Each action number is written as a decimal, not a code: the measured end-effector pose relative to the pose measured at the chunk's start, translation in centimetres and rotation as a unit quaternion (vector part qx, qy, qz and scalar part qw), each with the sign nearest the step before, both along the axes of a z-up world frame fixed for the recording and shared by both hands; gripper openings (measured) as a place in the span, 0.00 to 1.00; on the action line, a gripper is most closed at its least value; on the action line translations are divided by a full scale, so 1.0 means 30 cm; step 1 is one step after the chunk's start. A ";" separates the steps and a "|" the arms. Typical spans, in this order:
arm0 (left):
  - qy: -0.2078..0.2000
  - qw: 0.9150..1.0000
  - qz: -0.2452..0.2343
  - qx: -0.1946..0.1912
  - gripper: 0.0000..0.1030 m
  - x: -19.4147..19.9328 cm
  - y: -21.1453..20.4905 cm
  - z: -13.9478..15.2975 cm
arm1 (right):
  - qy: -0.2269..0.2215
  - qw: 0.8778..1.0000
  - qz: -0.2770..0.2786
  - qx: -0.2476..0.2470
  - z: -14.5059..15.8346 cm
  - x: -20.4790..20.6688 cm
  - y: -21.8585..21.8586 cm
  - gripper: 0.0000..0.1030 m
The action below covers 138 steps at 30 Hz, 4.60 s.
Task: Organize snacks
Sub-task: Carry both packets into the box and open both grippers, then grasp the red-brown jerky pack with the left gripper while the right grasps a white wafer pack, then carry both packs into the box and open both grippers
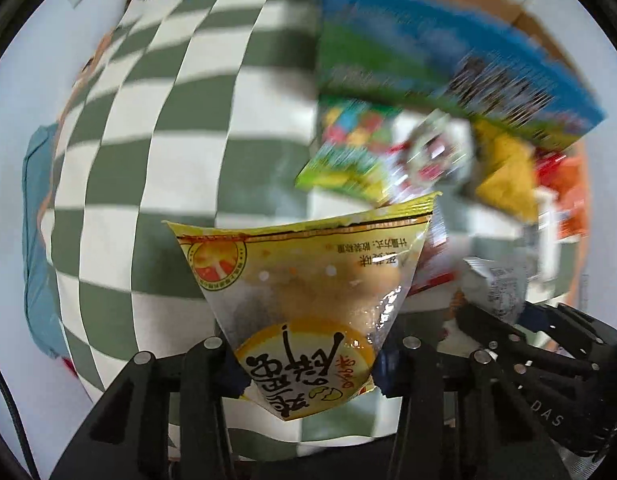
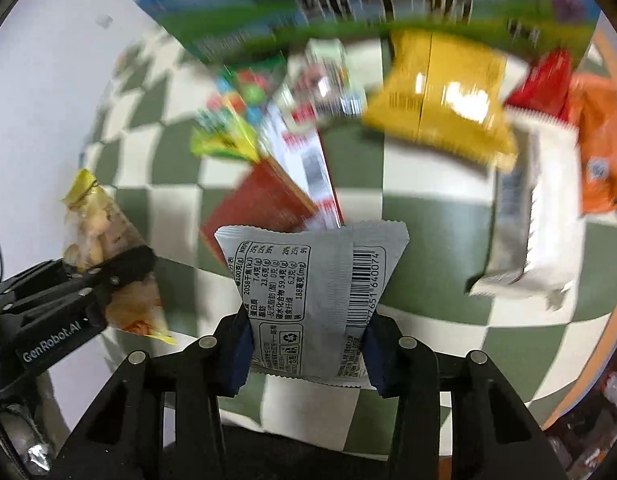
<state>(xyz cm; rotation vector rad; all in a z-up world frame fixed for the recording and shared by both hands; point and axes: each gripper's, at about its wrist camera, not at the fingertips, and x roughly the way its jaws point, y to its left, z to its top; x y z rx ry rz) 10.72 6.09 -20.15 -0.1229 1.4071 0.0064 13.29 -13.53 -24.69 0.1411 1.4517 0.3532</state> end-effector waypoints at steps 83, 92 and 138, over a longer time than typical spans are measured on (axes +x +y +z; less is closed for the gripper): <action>-0.222 0.974 -0.013 0.033 0.90 0.503 -0.265 0.478 | -0.223 0.969 -0.049 -0.099 0.662 0.464 -0.201 0.90; -0.245 0.969 -0.013 0.038 0.95 0.405 -0.270 0.521 | -0.246 0.965 -0.064 -0.071 0.735 0.338 -0.218 0.91; 0.122 0.992 0.007 -0.034 0.56 0.137 -0.122 -0.393 | 0.016 0.996 -0.044 -0.078 -0.148 0.012 -0.251 0.64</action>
